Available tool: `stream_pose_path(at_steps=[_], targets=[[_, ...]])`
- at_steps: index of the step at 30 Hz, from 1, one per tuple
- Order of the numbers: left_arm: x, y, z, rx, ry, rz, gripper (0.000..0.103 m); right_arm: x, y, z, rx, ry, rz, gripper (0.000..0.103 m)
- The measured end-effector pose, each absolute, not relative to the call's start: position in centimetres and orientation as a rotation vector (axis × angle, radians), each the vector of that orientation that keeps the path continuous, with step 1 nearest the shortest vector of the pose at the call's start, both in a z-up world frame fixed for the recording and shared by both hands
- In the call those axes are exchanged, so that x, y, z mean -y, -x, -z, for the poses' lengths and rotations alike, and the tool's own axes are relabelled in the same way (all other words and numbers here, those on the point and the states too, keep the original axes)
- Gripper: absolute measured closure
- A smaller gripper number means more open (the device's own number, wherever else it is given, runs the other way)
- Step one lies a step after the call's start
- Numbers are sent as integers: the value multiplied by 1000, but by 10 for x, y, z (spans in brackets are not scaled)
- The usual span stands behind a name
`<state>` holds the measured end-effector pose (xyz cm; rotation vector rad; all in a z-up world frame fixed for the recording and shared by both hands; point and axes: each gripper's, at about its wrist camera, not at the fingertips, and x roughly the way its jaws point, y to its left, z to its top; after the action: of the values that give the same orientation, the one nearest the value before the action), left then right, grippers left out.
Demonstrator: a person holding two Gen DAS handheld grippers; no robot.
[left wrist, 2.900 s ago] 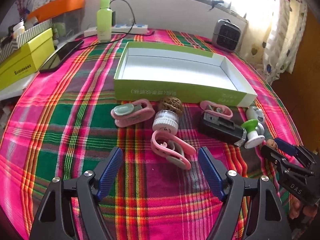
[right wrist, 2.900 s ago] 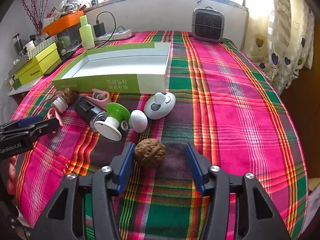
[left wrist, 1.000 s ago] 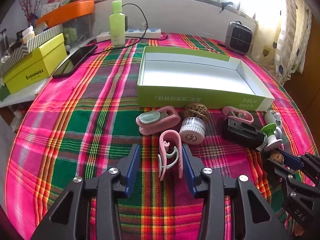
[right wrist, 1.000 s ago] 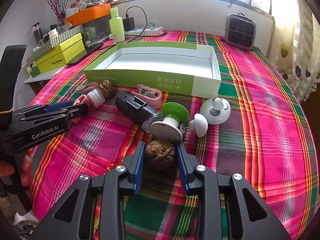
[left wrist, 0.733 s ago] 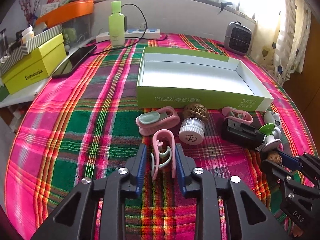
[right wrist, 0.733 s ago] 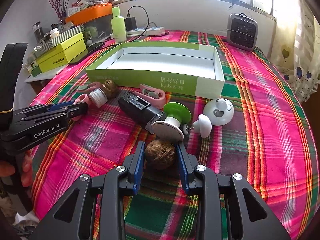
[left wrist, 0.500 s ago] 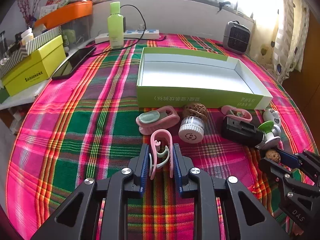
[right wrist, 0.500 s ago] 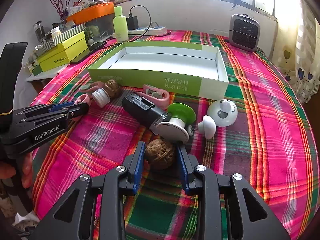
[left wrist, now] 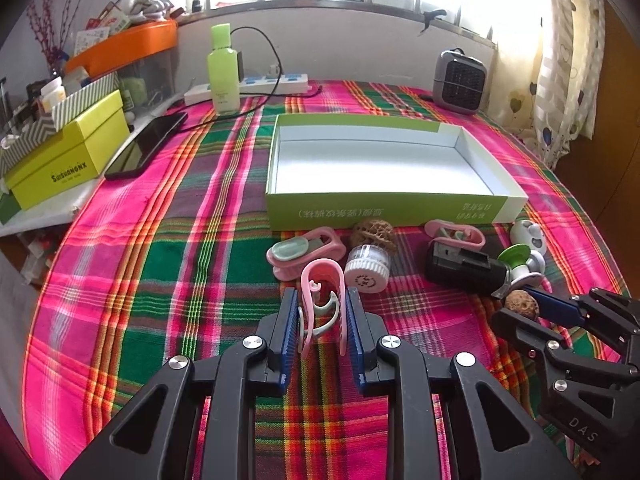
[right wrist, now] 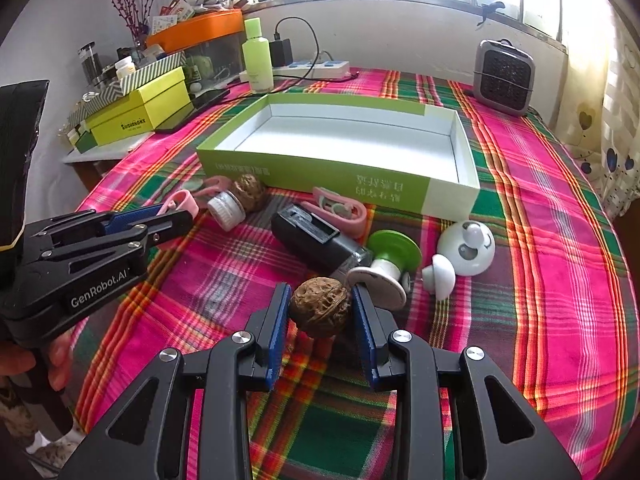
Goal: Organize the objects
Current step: 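Carry walnut and pink clip into the white tray and open both grippers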
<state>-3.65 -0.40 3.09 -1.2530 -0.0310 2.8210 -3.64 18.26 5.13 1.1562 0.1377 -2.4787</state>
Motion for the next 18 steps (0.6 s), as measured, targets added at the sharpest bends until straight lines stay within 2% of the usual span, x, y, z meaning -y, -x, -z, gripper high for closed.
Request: stream_pose_path(at_steps=[18], targets=[[9, 50, -50, 99, 1222, -2793, 82, -180, 52, -74, -116, -1083, 2487, 71]])
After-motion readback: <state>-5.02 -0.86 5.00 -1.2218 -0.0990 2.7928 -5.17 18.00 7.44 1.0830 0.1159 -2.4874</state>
